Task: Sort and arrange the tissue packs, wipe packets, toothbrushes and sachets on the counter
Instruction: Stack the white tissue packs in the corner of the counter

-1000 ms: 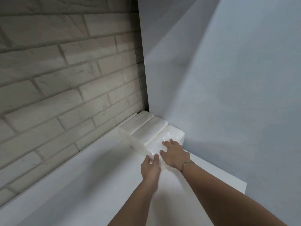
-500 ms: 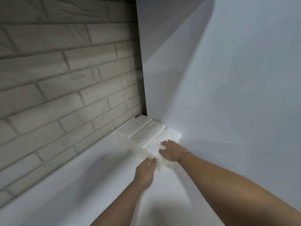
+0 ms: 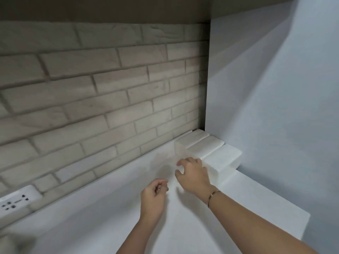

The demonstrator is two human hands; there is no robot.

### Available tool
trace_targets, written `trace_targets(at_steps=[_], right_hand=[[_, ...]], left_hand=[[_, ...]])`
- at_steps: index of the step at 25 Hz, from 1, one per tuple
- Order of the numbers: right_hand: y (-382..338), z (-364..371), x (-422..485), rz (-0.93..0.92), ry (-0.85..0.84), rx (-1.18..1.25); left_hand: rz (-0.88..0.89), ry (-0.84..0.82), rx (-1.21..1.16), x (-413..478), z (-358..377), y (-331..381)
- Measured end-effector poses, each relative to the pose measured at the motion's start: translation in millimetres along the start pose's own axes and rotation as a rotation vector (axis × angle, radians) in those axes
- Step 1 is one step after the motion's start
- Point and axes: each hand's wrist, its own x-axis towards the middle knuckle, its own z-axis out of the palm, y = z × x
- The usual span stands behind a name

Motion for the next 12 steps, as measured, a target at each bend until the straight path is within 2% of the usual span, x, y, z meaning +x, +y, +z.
trace_targets(at_steps=[4,8,10,12], right_hand=[[-86.5,17.0,-59.1,-0.061,0.07,0.275],[-161.1,38.2,-128.7,-0.056,0.111,0.592],[-202.4,55.7,-174.2,-0.03,0.073,0.756],[-239.7,79.4,-220.0,-0.031,-0.01,0.81]], left_hand=[[-0.012,0.14,-0.054,-54.8,-88.2,6.4],[-0.135,0.242,-0.073,-120.2,-170.9,-0.7],[-0.207,0.292,-0.089,-162.4,-219.9,-4.5],[-0.247,0.349,-0.12,-204.1,-267.2,-8.8]])
